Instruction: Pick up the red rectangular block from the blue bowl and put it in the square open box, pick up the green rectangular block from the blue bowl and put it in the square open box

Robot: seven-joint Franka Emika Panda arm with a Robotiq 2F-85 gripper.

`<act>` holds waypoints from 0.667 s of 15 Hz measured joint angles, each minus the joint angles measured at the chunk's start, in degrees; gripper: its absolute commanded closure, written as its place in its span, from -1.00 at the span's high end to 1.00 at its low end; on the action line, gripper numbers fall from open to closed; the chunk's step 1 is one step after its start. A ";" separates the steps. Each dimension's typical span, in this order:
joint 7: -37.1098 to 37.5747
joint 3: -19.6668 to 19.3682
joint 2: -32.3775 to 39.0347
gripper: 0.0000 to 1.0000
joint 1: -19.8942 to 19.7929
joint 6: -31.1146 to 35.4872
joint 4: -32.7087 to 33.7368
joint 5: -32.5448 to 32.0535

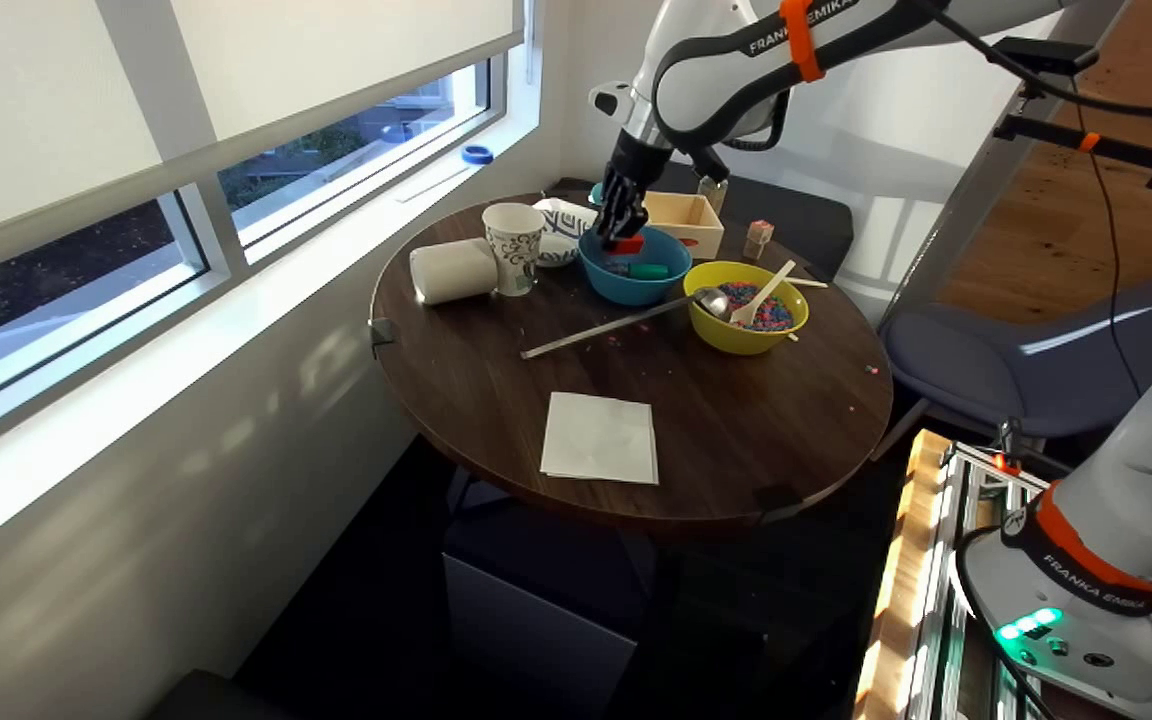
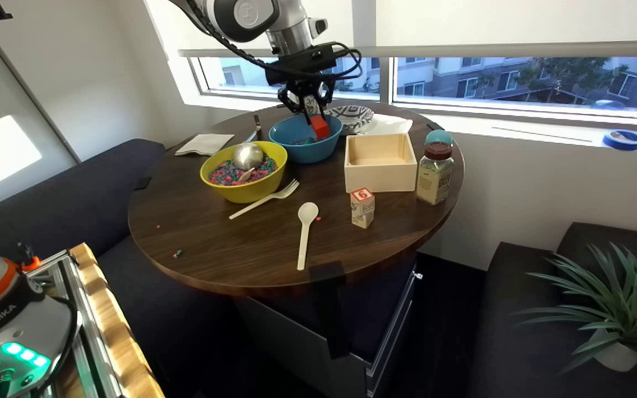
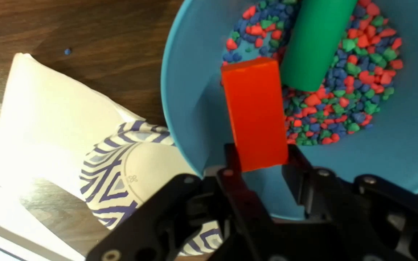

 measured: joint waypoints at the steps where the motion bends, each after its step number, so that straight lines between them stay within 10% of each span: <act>1: 0.76 -0.03 -0.54 -0.80 -0.01 -0.08 0.00 0.00; 10: 8.88 -4.33 -6.41 -0.80 -1.68 -1.44 -0.31 -0.13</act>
